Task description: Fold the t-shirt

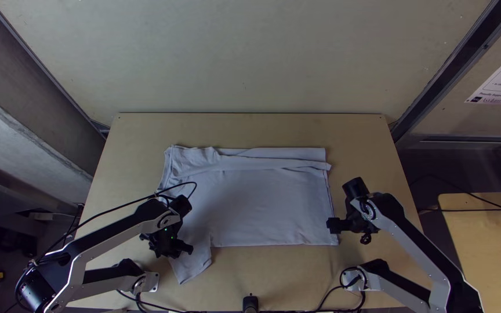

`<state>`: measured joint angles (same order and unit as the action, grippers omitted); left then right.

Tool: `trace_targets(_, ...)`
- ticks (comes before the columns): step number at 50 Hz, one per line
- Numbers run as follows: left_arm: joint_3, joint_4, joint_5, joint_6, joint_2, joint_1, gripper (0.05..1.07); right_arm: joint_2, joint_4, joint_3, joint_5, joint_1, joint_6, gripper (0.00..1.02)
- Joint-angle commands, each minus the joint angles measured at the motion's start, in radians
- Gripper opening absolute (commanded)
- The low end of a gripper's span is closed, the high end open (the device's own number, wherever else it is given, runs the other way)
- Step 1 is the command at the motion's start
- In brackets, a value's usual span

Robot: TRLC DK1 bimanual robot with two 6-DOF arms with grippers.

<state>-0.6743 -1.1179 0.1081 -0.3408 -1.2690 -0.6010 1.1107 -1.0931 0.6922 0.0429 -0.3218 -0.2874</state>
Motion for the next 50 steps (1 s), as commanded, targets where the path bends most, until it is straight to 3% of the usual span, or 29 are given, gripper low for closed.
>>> trace_targets(1, 0.019, 0.087, -0.007, 0.019, 0.000, -0.005, 0.08, 0.043, -0.007, -0.036, -0.023, -0.010, -0.018, 0.92)
trace_targets(13, 0.021, 0.095, -0.007, 0.022, 0.011, 0.012, 0.08, 0.138, -0.008, -0.048, -0.087, -0.049, -0.019, 0.92)
trace_targets(22, 0.024, 0.095, -0.007, 0.023, 0.017, 0.020, 0.08, 0.158, -0.007, -0.053, -0.121, -0.085, -0.019, 0.79)
trace_targets(28, 0.022, 0.095, -0.007, 0.022, 0.017, 0.021, 0.08, 0.205, -0.005, -0.063, -0.189, -0.082, -0.007, 0.59)
trace_targets(37, 0.027, 0.109, -0.008, 0.023, 0.017, 0.049, 0.08, 0.253, 0.021, -0.068, -0.207, -0.089, 0.017, 0.46)
trace_targets(41, 0.028, 0.113, -0.008, 0.023, 0.017, 0.055, 0.08, 0.239, 0.053, -0.071, -0.206, -0.105, 0.021, 0.32)
trace_targets(46, 0.025, 0.118, -0.010, 0.023, 0.017, 0.061, 0.08, 0.173, 0.128, -0.082, -0.204, -0.109, 0.024, 0.02)
trace_targets(50, 0.016, 0.118, -0.012, 0.023, 0.023, 0.083, 0.08, 0.103, 0.137, -0.071, -0.204, -0.114, 0.016, 0.03)
